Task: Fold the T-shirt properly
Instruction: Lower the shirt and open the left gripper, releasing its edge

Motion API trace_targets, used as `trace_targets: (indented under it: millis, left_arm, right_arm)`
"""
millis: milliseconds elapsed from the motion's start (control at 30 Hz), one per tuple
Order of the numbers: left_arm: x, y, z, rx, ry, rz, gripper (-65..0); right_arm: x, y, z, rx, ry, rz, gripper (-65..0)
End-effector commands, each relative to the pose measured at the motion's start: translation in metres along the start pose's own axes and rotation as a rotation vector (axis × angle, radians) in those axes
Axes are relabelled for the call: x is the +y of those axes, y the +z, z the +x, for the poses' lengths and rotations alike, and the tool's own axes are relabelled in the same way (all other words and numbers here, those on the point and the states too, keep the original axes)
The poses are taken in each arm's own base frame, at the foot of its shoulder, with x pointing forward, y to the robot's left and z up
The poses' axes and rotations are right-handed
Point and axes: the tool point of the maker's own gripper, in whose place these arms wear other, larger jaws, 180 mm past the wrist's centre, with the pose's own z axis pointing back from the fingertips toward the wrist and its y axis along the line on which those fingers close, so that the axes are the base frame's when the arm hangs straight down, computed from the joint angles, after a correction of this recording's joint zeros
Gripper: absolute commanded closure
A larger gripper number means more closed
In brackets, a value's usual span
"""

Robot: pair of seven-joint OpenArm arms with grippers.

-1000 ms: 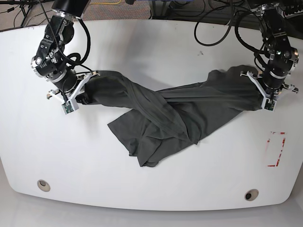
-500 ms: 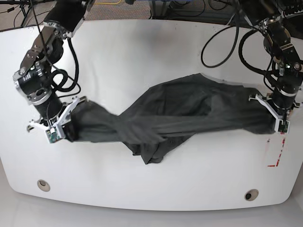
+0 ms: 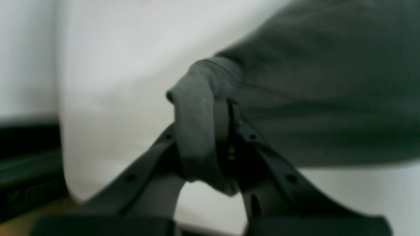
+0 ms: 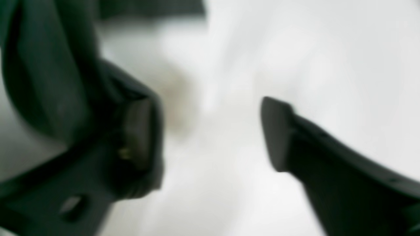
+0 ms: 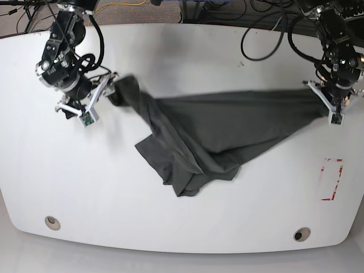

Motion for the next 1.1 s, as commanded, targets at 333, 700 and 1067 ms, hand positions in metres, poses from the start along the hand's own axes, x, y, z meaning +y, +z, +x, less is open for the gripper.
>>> trace_targets:
  millis: [333, 700, 1067]
  left_arm:
    - [0.025, 0.009, 0.000, 0.020, -0.143, 0.061, -35.3]
    - [0.025, 0.014, 0.019, -0.032, -0.357, 0.026, -26.8]
    - [0.021, 0.012, -0.007, 0.020, -0.311, 0.020, -0.6]
  right_arm:
    - [-0.039, 0.018, 0.021, -0.101, -0.020, -0.143, -51.5]
    - [-0.021, 0.012, 0.031, -0.161, -0.076, -0.121, -50.6]
    - [0.020, 0.002, 0.011, -0.153, -0.173, -0.052, -50.3]
